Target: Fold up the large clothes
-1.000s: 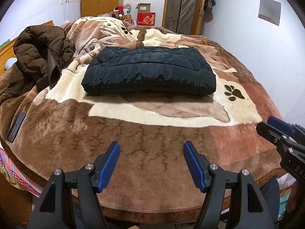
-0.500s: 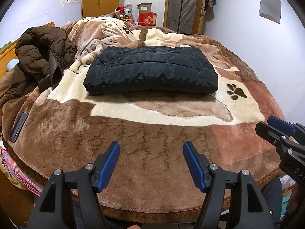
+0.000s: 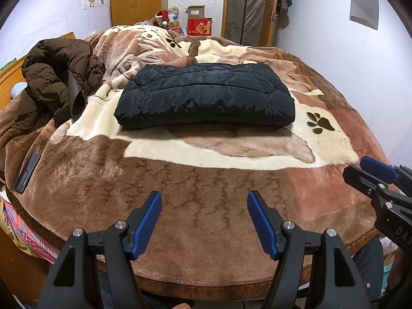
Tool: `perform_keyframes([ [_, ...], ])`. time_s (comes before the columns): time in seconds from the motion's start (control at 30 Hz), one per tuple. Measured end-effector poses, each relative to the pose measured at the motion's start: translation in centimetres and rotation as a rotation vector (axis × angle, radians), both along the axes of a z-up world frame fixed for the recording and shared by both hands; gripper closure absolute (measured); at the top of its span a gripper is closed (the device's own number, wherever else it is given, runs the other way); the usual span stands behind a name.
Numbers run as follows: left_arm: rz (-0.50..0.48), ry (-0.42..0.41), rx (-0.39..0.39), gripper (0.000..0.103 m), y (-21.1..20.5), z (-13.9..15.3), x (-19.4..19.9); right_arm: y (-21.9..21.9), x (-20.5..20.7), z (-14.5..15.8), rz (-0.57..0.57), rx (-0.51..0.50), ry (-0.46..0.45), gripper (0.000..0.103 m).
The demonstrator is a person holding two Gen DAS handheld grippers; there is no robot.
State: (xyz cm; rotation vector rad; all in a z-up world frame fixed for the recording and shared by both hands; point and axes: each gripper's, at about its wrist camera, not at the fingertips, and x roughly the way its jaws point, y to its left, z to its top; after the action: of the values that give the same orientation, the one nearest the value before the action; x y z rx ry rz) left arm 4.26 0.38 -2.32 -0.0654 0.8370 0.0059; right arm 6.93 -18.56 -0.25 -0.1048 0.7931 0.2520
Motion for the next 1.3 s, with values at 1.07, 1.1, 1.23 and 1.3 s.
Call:
perform_keyframes([
  [1.07, 0.002, 0.003, 0.008, 0.032, 0.21, 0.08, -0.51, 0.28, -0.15, -0.07, 0.0, -0.002, 0.002, 0.055],
  [1.1, 0.003, 0.004, 0.009, 0.032, 0.24, 0.06, -0.51, 0.25, -0.17, -0.1, 0.0, -0.002, 0.002, 0.055],
  [1.23, 0.003, 0.005, 0.009, 0.032, 0.18, 0.11, -0.56, 0.3, -0.21, -0.1, 0.0, -0.003, 0.003, 0.055],
  [1.3, 0.002, 0.006, 0.009, 0.032, 0.25, 0.11, -0.62, 0.34, -0.2, -0.08, -0.001, -0.001, 0.005, 0.055],
])
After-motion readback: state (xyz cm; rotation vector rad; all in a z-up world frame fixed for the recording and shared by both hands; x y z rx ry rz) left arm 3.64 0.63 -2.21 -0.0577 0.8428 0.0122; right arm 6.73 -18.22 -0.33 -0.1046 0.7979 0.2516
